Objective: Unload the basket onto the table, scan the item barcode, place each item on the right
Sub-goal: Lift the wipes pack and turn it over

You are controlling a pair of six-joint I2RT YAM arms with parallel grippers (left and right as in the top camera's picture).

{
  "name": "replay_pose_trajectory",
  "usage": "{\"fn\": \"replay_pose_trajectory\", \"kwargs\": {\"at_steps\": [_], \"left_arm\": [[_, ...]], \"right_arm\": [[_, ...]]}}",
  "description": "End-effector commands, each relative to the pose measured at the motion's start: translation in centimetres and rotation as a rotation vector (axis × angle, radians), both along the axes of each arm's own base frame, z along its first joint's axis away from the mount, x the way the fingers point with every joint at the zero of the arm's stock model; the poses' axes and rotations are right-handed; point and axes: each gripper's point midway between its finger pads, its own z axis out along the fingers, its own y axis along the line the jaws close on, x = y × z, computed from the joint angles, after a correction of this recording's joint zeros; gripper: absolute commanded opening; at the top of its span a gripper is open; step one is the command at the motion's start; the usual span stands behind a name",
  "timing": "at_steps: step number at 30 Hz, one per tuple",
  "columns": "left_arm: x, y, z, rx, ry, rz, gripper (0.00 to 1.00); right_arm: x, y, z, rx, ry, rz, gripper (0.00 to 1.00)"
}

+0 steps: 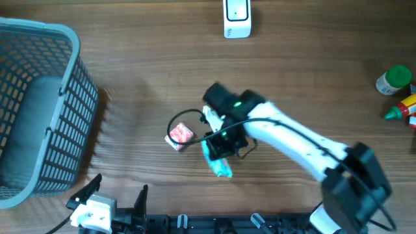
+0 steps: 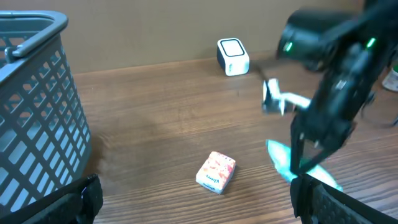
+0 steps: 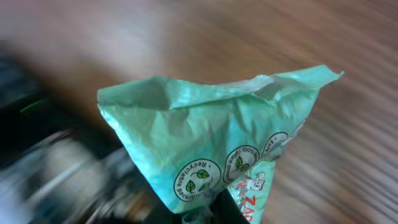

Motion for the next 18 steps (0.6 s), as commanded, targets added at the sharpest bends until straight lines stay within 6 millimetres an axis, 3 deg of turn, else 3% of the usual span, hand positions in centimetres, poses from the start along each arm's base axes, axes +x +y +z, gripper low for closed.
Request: {"fn": "replay_pose_trajectory", "kwargs": {"at_steps": [1, 3, 8, 9, 13, 18], "left_arm": [[-0.1, 0.0, 0.1, -0.005, -0.008, -0.002, 1.0], [-0.1, 0.0, 0.1, -0.005, -0.008, -0.002, 1.0], [-0.1, 0.0, 0.1, -0.005, -0.008, -0.002, 1.0], [-0.1, 0.0, 0.1, -0.005, -0.008, -0.002, 1.0], [-0.1, 0.0, 0.1, -0.005, -0.008, -0.002, 1.0], [-0.1, 0.0, 0.1, -0.005, -0.008, -0.002, 1.0]], "right_arm": [[-2.1, 3.5, 7.4, 0.584, 0.069, 0.25, 0.04], [-2.6, 4.1, 10.2, 0.807, 0.054, 0.326, 0.04], [-3.4, 4.6, 13.9, 1.06, 0.06, 0.373, 0.04], [-3.6, 4.6, 15.4, 1.16, 0.059, 0.382, 0.04], [-3.4, 4.6, 14.0, 1.142, -0.079, 0.473, 0.05], [-3.5, 4.7, 14.5, 1.221, -0.164, 0.531, 0.05]]}}
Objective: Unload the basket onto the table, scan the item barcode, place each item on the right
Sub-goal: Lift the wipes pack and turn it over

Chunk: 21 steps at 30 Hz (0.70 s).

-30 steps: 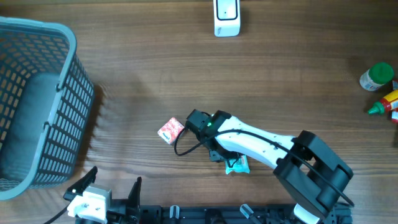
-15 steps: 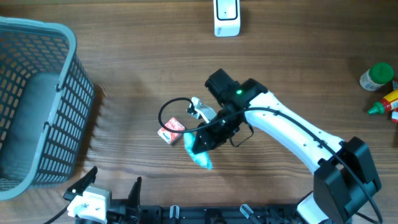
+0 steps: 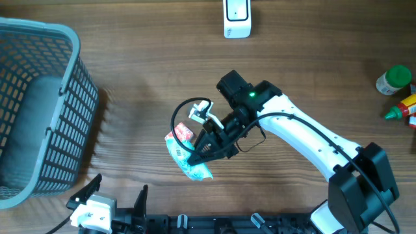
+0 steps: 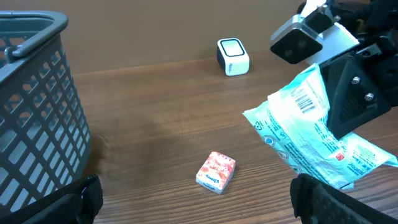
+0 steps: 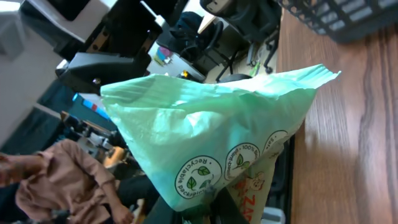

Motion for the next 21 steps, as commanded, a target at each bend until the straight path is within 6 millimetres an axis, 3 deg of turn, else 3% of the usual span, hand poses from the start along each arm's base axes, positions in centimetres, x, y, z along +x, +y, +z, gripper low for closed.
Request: {"fn": "replay_pose_trajectory", "kwargs": {"at_steps": [1, 21], "left_arm": [[-0.1, -0.02, 0.11, -0.005, -0.008, -0.002, 1.0], [-0.1, -0.02, 0.11, -0.005, -0.008, -0.002, 1.0]], "right_arm": [[0.03, 0.21, 1.61, 0.152, -0.101, 0.02, 0.05], [0.48, 0.48, 1.06, 0.149, -0.157, 0.02, 0.05]]}}
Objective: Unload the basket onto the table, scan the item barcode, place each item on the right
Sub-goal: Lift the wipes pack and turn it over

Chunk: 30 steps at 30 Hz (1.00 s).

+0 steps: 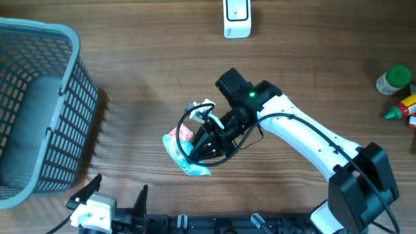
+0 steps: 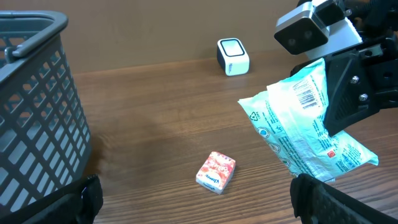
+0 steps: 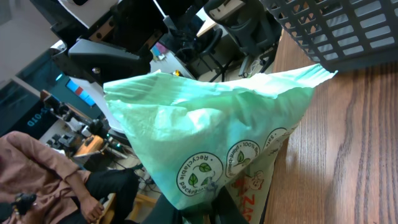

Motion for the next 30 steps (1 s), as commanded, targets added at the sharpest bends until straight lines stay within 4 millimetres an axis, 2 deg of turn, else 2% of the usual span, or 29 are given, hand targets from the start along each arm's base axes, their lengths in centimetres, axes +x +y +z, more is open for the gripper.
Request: {"fn": "replay_pose_trajectory", "kwargs": {"at_steps": [1, 11, 13, 16, 18, 21, 24, 25, 27, 30], "left_arm": [[-0.1, 0.0, 0.1, -0.005, -0.008, -0.002, 1.0], [-0.1, 0.0, 0.1, -0.005, -0.008, -0.002, 1.0], [-0.1, 0.0, 0.1, -0.005, -0.008, -0.002, 1.0], [-0.1, 0.0, 0.1, -0.005, -0.008, -0.002, 1.0], [-0.1, 0.0, 0.1, -0.005, -0.008, -0.002, 1.0], [-0.1, 0.0, 0.1, -0.005, -0.008, -0.002, 1.0], [-0.1, 0.0, 0.1, -0.005, -0.008, -0.002, 1.0], [-0.1, 0.0, 0.1, -0.005, -0.008, -0.002, 1.0], [-0.1, 0.0, 0.1, -0.005, -0.008, -0.002, 1.0], [-0.1, 0.0, 0.1, -0.005, -0.008, -0.002, 1.0]], "right_arm": [[0.0, 0.1, 0.9, 0.047, -0.029, 0.007, 0.04], [0.1, 0.1, 0.4, 0.022, -0.046, 0.004, 0.05], [0.2, 0.1, -0.3, -0.012, -0.067, -0.002, 0.04], [1.1, 0.1, -2.3, -0.133, -0.113, -0.037, 0.05], [2.4, 0.6, -3.1, -0.209, -0.099, -0.094, 0.05], [5.4, 0.9, -5.3, -0.43, -0.037, -0.274, 0.05], [6.7, 1.1, -5.4, -0.457, -0.017, -0.338, 0.04], [7.8, 0.7, -6.3, -0.533, 0.003, -0.412, 0.04], [11.3, -1.7, -9.1, -0.743, 0.002, -0.65, 0.04], [14.0, -3.3, -9.8, -0.79, -0.056, -0.765, 0.05]]}}
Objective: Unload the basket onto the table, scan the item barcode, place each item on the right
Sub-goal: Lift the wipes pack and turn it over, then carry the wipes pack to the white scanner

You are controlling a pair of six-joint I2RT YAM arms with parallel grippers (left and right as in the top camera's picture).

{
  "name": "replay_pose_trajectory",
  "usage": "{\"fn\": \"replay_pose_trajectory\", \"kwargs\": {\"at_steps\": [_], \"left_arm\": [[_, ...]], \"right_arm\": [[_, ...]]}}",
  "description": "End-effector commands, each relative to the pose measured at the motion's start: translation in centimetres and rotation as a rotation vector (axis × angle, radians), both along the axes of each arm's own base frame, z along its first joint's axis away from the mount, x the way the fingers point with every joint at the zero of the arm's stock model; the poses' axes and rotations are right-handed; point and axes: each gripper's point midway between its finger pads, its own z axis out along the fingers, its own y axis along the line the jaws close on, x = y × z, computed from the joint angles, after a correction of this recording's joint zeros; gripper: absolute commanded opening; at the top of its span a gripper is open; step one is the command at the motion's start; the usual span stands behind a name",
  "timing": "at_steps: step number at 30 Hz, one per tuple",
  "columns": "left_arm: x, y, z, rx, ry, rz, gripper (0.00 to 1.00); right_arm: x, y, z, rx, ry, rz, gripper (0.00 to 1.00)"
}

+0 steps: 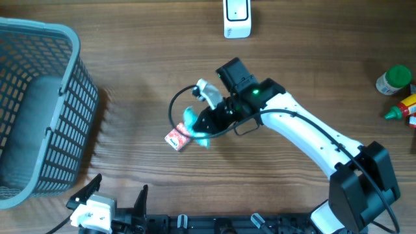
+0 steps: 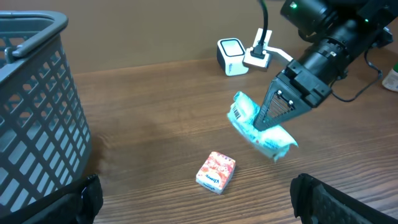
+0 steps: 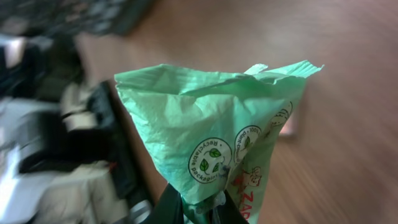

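A crumpled teal plastic packet [image 1: 194, 127] hangs above the table middle, its barcode [image 2: 239, 112] showing at the upper left edge in the left wrist view. My right gripper [image 3: 198, 208] is shut on the packet's [image 3: 217, 130] lower edge. The white barcode scanner [image 1: 236, 18] stands at the table's far edge, beyond the packet; it also shows as the scanner [image 2: 233, 56] behind the right arm. My left gripper [image 2: 196, 199] rests low at the near edge, wide open, with nothing between its fingers [image 2: 84, 196].
A small red-and-white tissue pack [image 1: 178, 138] lies on the table just left of the packet. A grey mesh basket [image 1: 39, 104] fills the left side. A green-capped jar [image 1: 393, 80] and sauce bottles [image 1: 404, 109] stand at the right edge.
My right gripper has turned and shifted away from the near edge with the packet. The packet now looks narrow from above, beside the tissue pack rather than spread over it.
The right gripper held the teal packet low, right of the tissue pack. Then it held the packet spread flat above the tissue pack, barcode facing the left wrist camera, and stayed so. Now the packet is turned edge-up, farther from the near edge.
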Motion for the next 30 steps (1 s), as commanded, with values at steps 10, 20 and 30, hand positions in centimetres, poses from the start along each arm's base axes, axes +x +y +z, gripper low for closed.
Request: {"fn": "replay_pose_trajectory", "kwargs": {"at_steps": [10, 20, 30], "left_arm": [[-0.1, 0.0, 0.1, -0.005, -0.009, -0.002, 1.0], [-0.1, 0.0, 0.1, -0.005, -0.009, -0.002, 1.0], [-0.1, 0.0, 0.1, -0.005, -0.009, -0.002, 1.0]], "right_arm": [[10.6, -5.8, -0.9, -0.343, -0.478, -0.262, 0.05], [17.6, -8.9, 3.2, -0.581, -0.999, -0.148, 0.04], [30.3, -13.9, 2.2, -0.753, -1.154, -0.163, 0.04]]}}
